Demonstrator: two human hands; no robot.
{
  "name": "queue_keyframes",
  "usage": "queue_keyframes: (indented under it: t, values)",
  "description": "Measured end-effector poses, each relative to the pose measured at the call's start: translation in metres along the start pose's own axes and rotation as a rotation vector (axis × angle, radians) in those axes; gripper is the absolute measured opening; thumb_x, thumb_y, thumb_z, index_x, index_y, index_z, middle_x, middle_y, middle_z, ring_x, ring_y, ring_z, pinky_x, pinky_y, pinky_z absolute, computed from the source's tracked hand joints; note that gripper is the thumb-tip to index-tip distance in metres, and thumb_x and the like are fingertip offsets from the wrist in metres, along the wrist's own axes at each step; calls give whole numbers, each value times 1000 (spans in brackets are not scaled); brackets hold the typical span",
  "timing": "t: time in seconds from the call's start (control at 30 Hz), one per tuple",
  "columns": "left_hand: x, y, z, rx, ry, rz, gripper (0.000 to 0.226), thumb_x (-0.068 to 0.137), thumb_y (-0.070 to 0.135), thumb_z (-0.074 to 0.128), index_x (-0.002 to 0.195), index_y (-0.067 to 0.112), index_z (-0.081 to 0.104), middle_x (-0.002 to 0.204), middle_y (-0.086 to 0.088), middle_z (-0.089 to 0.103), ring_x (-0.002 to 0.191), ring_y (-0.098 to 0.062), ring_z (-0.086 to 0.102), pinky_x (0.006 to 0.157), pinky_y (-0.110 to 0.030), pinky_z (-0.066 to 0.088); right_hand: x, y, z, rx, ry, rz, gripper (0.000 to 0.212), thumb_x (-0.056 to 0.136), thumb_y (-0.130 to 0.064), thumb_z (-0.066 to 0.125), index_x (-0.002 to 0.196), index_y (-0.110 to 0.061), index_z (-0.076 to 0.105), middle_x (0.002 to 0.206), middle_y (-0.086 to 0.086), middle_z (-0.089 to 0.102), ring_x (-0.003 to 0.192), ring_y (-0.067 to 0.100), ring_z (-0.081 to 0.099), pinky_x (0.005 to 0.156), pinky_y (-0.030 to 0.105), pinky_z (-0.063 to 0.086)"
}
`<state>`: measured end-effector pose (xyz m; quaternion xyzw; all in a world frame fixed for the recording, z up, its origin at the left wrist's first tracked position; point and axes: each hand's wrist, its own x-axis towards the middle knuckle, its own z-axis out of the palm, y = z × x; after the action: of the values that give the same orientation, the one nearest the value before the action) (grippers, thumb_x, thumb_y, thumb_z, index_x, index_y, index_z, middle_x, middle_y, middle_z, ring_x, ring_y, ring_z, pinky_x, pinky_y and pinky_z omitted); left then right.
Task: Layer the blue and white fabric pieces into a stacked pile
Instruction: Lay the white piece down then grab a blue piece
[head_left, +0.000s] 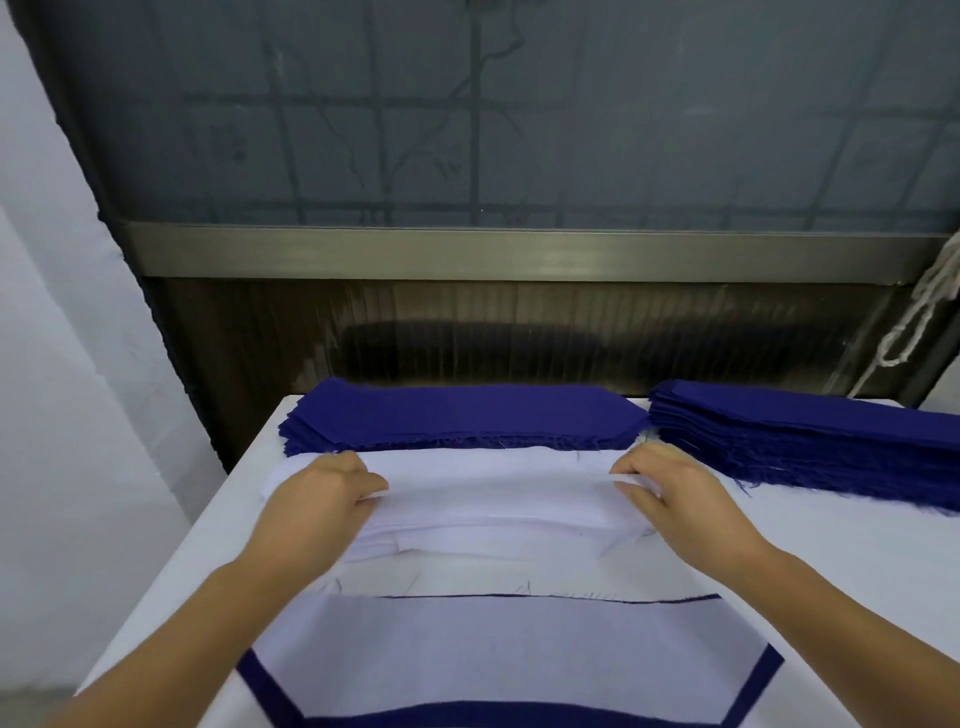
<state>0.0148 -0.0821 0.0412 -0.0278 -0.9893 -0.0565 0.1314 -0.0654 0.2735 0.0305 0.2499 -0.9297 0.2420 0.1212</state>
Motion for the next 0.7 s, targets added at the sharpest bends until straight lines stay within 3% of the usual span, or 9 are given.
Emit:
queue_keyframes:
  t: [0.07,0.13,0.2,0.3,0.43,0.7]
  values:
    - [-24,-7,-13,38,66,65,29,83,17,73,111,27,73,104,7,65,93,-13,60,79,-20,47,-25,-2,-5,-75,118,-133,14,95,-25,55,100,-24,69,95,-15,61,91,6,56,83,12,38]
    - [-51,-12,-15,36,189,185,30,66,5,83,91,21,79,85,4,67,73,-15,62,63,-21,49,-55,0,-5,-127,186,-288,24,98,-24,48,98,-18,71,96,-10,65,94,6,55,88,14,38]
    - [-76,-13,-7,48,236,325,23,72,8,63,86,17,78,81,3,67,73,-14,57,62,-20,45,-85,4,1,-149,205,-404,32,97,-25,43,95,-14,73,95,-4,67,94,9,54,87,19,39]
    - [-100,-13,14,8,219,403,44,67,10,38,87,12,77,83,2,68,78,-12,49,64,-26,40,-114,5,13,-204,212,-526,49,103,-26,32,86,-11,76,90,1,69,90,12,53,81,25,42]
    - [-113,-11,31,-40,189,392,47,59,-3,44,87,14,78,83,3,67,74,-13,54,63,-25,40,-122,-1,16,-226,207,-526,59,103,-22,22,80,-12,76,85,0,69,85,11,51,74,22,43]
    - [-116,-16,33,-105,174,353,39,69,15,41,80,21,78,87,9,70,84,-3,51,65,-19,44,-125,7,14,-250,182,-556,56,103,-22,26,83,-14,78,90,-3,71,76,15,67,69,24,50]
